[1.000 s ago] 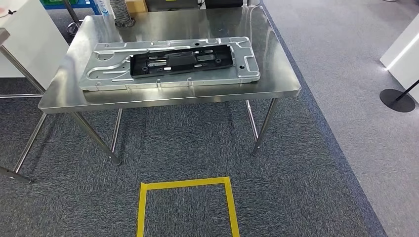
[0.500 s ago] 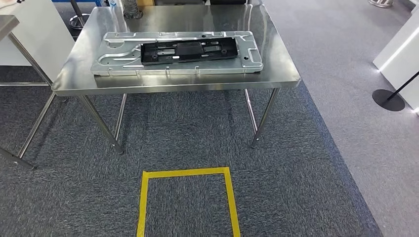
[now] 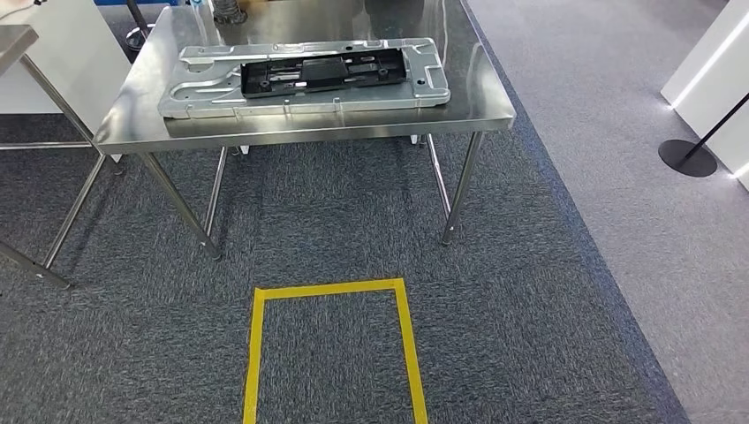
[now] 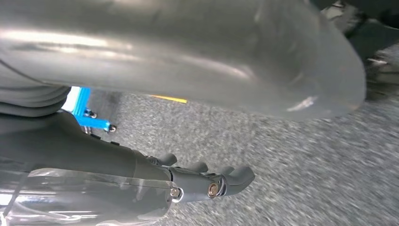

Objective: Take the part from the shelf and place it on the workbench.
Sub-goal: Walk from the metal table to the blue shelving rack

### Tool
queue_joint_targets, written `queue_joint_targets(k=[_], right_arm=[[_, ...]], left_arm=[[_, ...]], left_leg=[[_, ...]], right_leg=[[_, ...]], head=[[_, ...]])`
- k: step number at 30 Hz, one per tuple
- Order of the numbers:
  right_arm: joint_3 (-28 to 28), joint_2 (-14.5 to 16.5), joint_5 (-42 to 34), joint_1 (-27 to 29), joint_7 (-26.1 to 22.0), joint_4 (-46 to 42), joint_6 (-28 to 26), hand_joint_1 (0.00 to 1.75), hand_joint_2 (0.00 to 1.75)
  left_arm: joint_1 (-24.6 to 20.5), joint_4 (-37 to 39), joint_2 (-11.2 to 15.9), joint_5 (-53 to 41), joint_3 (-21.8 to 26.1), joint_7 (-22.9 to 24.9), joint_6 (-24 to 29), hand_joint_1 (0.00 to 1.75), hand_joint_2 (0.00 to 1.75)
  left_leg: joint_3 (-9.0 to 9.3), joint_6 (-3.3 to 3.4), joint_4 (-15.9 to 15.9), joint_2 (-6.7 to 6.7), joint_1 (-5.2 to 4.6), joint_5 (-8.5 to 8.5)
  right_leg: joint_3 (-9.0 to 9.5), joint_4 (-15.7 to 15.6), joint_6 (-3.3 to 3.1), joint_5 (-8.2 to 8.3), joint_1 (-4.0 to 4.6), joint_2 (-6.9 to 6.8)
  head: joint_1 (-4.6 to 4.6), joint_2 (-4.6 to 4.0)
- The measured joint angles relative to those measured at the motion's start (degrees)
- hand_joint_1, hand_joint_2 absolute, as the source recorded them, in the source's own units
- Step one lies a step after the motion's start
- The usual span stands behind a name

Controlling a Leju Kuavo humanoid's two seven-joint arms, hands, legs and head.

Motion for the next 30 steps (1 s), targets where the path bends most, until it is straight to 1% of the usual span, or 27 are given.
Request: queue_joint_targets(k=[1,2,3,4,5,6,7,8,9,10,11,12,14,15,16,17,18,19,20,21,22,23,25,26,27,28,30], right_arm=[[0.0,0.0,0.1,0.0,0.0,0.0,0.0,0.0,0.0],[0.0,0.0,0.3,0.0,-0.1,0.0,0.1,0.0,0.0],[0.0,0.0,0.5,0.0,-0.2,0.0,0.1,0.0,0.0],[0.0,0.0,0.6,0.0,-0.2,0.0,0.1,0.0,0.0],[0.0,0.0,0.7,0.0,-0.3,0.0,0.2,0.0,0.0],[0.0,0.0,0.8,0.0,-0.5,0.0,0.2,0.0,0.0],[0.0,0.0,0.8,0.0,-0.6,0.0,0.2,0.0,0.0],[0.0,0.0,0.8,0.0,-0.8,0.0,0.3,0.0,0.0],[0.0,0.0,0.8,0.0,-1.0,0.0,0.4,0.0,0.0],[0.0,-0.1,0.7,0.0,-1.3,0.0,0.5,0.0,0.0],[-0.1,-0.1,0.6,0.0,-1.5,0.0,0.6,0.0,0.0],[-0.3,-0.1,0.3,0.1,-1.9,0.0,0.9,0.0,0.0],[-0.8,-0.1,-0.7,0.1,-2.6,0.1,1.4,0.0,0.0],[-1.1,-0.1,-1.2,0.2,-2.8,0.1,1.6,0.0,0.0],[-1.5,-0.1,-1.6,0.2,-3.0,0.1,1.6,0.0,0.0],[-1.9,-0.1,-2.1,0.2,-3.0,0.2,1.6,0.0,0.0],[-2.2,-0.1,-2.4,0.2,-2.9,0.2,1.5,0.0,0.0],[-2.6,-0.1,-2.6,0.2,-2.7,0.2,1.3,0.0,0.0],[-3.0,-0.2,-2.7,0.2,-2.5,0.2,1.2,0.0,0.0],[-3.3,-0.2,-2.8,0.1,-2.3,0.2,1.0,0.0,0.0],[-3.6,-0.2,-2.9,0.1,-2.1,0.2,1.0,0.0,0.44],[-3.9,-0.3,-3.0,0.1,-1.9,0.2,0.9,0.0,0.87],[-4.5,-0.2,-3.4,0.2,-1.5,0.2,0.7,0.0,1.75],[-4.7,-0.2,-3.4,0.2,-1.3,0.3,0.6,0.0,1.75],[-4.9,-0.2,-3.4,0.2,-1.2,0.3,0.4,0.0,1.75],[-5.1,-0.2,-3.5,0.2,-1.0,0.3,0.2,0.0,1.75],[-5.5,-0.2,-3.5,0.2,-0.6,0.3,-0.2,0.0,1.75]], left_arm=[[0.0,0.0,0.0,-0.1,0.0,0.0,0.0,0.0,0.0],[0.0,0.0,0.0,-0.2,0.0,0.1,0.0,0.0,0.0],[-0.1,0.0,0.0,-0.3,0.0,0.1,0.0,0.0,0.0],[-0.2,0.0,0.0,-0.3,0.0,0.3,0.0,0.0,0.0],[-0.3,0.0,0.0,-0.4,0.0,0.4,0.1,0.0,0.0],[-0.4,0.0,0.0,-0.3,0.0,0.5,0.2,0.0,0.0],[-0.5,0.0,0.0,-0.3,0.0,0.6,0.4,0.0,0.0],[-0.5,0.0,0.0,-0.3,0.0,0.8,0.7,0.0,0.0],[-0.4,0.0,0.0,-0.2,0.0,1.0,0.9,0.0,0.0],[-0.4,0.0,0.0,-0.2,0.0,1.1,1.1,0.0,0.0],[-0.3,0.0,0.0,-0.1,0.0,1.3,1.3,0.0,0.0],[-0.3,0.0,0.0,-0.1,0.0,1.5,1.5,0.0,0.0],[-0.3,0.0,0.0,-0.1,0.0,1.9,1.8,0.0,0.0],[-0.3,0.0,0.0,-0.1,0.0,2.0,1.9,0.0,0.0],[-0.2,0.0,0.0,-0.1,0.0,2.2,1.9,0.0,0.0],[-0.2,0.0,0.0,-0.1,0.0,2.3,2.0,0.0,0.0],[-0.2,0.0,0.0,-0.2,0.0,2.4,2.0,0.0,0.0],[-0.2,0.0,0.0,-0.2,0.0,2.6,2.0,0.0,0.0],[-0.2,0.0,-0.1,-0.3,0.0,2.7,2.0,0.0,0.0],[-0.2,0.0,-0.1,-0.3,0.0,2.8,2.0,0.0,0.0],[-0.3,0.0,-0.2,-0.4,0.0,2.8,2.0,0.0,0.0],[-0.3,0.0,-0.3,-0.3,0.0,2.9,2.0,0.0,0.0],[-0.3,0.0,-0.2,-0.3,0.0,2.9,2.0,0.0,0.0],[-0.3,0.0,-0.2,-0.3,0.0,2.9,2.1,0.0,0.0],[-0.3,0.0,-0.2,-0.3,0.0,2.9,2.1,0.0,0.0],[-0.3,0.0,-0.1,-0.3,0.0,2.9,2.1,0.0,0.0],[-0.2,0.0,-0.1,-0.3,0.0,2.9,2.2,0.0,0.0]], left_leg=[[0.3,-0.09,2.0,0.0,0.02,0.12],[1.39,-0.12,2.3,0.0,0.03,1.45],[3.42,-0.09,0.5,0.0,0.03,3.29],[6.27,-0.01,-2.8,-0.01,0.05,4.48],[9.59,0.13,-7.3,-0.03,-0.01,4.41],[12.21,0.35,-11.2,-0.04,-0.08,3.58],[13.91,0.63,-14.0,-0.05,-0.16,2.51],[14.62,0.95,-15.5,-0.04,-0.29,1.83],[14.37,1.38,-15.7,0.01,-0.29,1.98],[14.06,1.82,-15.7,0.11,-0.26,2.43],[13.67,2.28,-15.8,0.22,-0.22,2.94],[13.15,2.65,-15.8,0.3,-0.15,3.51],[11.94,3.0,-15.8,0.36,-0.23,4.47],[11.34,3.01,-15.7,0.36,-0.32,4.9],[10.8,3.0,-15.7,0.36,-0.42,5.28],[10.36,2.95,-15.6,0.35,-0.51,5.62],[10.06,2.89,-15.5,0.34,-0.58,5.9],[9.87,2.81,-15.5,0.33,-0.63,6.13],[9.7,2.67,-15.3,0.33,-0.77,6.29],[9.55,2.48,-15.2,0.35,-0.85,6.45],[9.37,2.23,-15.2,0.39,-0.87,6.6],[9.22,1.93,-15.1,0.43,-0.88,6.76],[9.05,1.33,-15.0,0.42,-0.77,6.85],[8.71,1.04,-14.3,0.31,-0.76,6.22],[7.9,0.76,-12.5,0.17,-0.7,4.88],[6.52,0.48,-9.3,0.03,-0.56,2.83],[3.26,-0.2,-1.4,-0.05,-0.17,-1.18]], right_leg=[[-1.11,0.4,0.05,0.56,0.02,0.0],[-2.3,0.9,0.16,1.08,0.0,0.01],[-3.46,1.4,0.33,1.53,-0.04,0.03],[-4.5,2.0,0.55,1.9,-0.08,0.06],[-5.36,2.6,0.83,2.21,-0.04,0.08],[-5.93,3.1,1.17,2.51,0.04,0.07],[-6.24,3.4,1.51,2.84,0.12,0.05],[-6.4,3.5,1.87,3.23,0.17,0.03],[-6.47,3.5,2.24,3.61,0.12,0.03],[-6.68,3.7,2.6,3.49,-0.02,0.09],[-7.18,4.8,2.94,2.5,-0.15,0.18],[-8.12,7.1,3.26,0.63,-0.26,0.28],[-10.77,14.5,3.71,-4.32,-0.4,0.39],[-11.79,17.9,3.84,-6.06,-0.47,0.4],[-11.87,19.6,3.86,-6.74,-0.52,0.4],[-10.7,18.9,3.75,-6.34,-0.54,0.41],[-8.37,15.9,3.51,-5.09,-0.51,0.42],[-5.26,11.4,3.08,-3.5,-0.37,0.42],[-2.41,6.9,2.59,-2.38,-0.17,0.41],[-0.51,3.7,2.18,-1.68,0.04,0.36],[0.4,1.9,1.85,-1.44,0.25,0.33],[0.46,1.4,1.66,-1.49,0.38,0.3],[0.26,0.9,1.19,-0.9,0.21,0.21],[0.22,0.6,0.87,-0.54,0.04,0.14],[0.11,0.3,0.56,-0.18,-0.13,0.07],[-0.12,0.2,0.37,0.08,-0.18,0.0],[-0.91,0.5,0.13,0.32,-0.14,0.01]], head=[[0.0,0.0],[0.0,0.0],[0.0,0.0],[-0.01,0.0],[-0.01,0.0],[-0.01,0.0],[-0.01,0.0],[0.0,0.0],[0.0,0.0],[0.0,0.0],[0.0,0.0],[0.0,0.0],[0.0,0.0],[0.0,0.0],[0.0,0.0],[0.0,0.0],[0.0,0.0],[0.0,0.0],[0.0,0.0],[0.0,0.0],[0.0,0.0],[0.0,0.0],[0.0,0.0],[0.0,0.0],[0.0,0.0],[0.0,0.0],[0.0,0.0]])
